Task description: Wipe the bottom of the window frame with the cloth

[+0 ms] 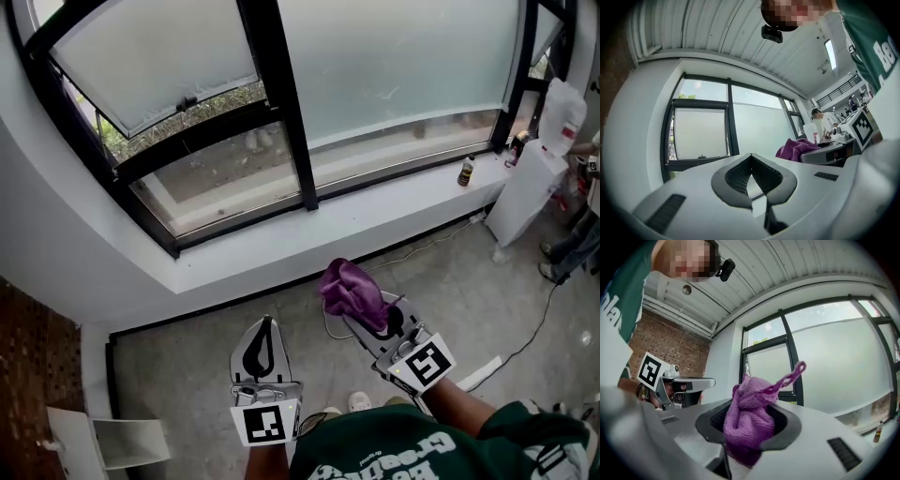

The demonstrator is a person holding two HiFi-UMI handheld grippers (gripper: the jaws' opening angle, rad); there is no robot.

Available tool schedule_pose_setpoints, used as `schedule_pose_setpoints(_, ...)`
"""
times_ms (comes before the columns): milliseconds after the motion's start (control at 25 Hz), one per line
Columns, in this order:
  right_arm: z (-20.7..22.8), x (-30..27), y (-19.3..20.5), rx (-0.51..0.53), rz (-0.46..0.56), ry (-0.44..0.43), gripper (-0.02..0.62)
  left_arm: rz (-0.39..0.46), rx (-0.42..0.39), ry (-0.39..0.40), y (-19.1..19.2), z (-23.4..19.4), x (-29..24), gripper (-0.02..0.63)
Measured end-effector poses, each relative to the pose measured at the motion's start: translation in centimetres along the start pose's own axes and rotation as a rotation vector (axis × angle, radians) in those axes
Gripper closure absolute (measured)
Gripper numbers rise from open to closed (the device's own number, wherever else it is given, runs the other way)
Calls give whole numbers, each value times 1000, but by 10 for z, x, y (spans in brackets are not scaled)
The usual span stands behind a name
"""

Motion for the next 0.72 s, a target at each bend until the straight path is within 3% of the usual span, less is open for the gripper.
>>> schedule_pose_setpoints(720,0,17,15,-50,-3,-60,445,-40,15,-58,1,18,24,604)
Point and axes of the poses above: the fingertips, and each gripper's own axes: x backward along the fingers, z to its right, y out of its underside, the point moved 10 cm from there along x, backward along the fingers, and after that the axes turned 5 degrees about -y, right-handed, at the moved point
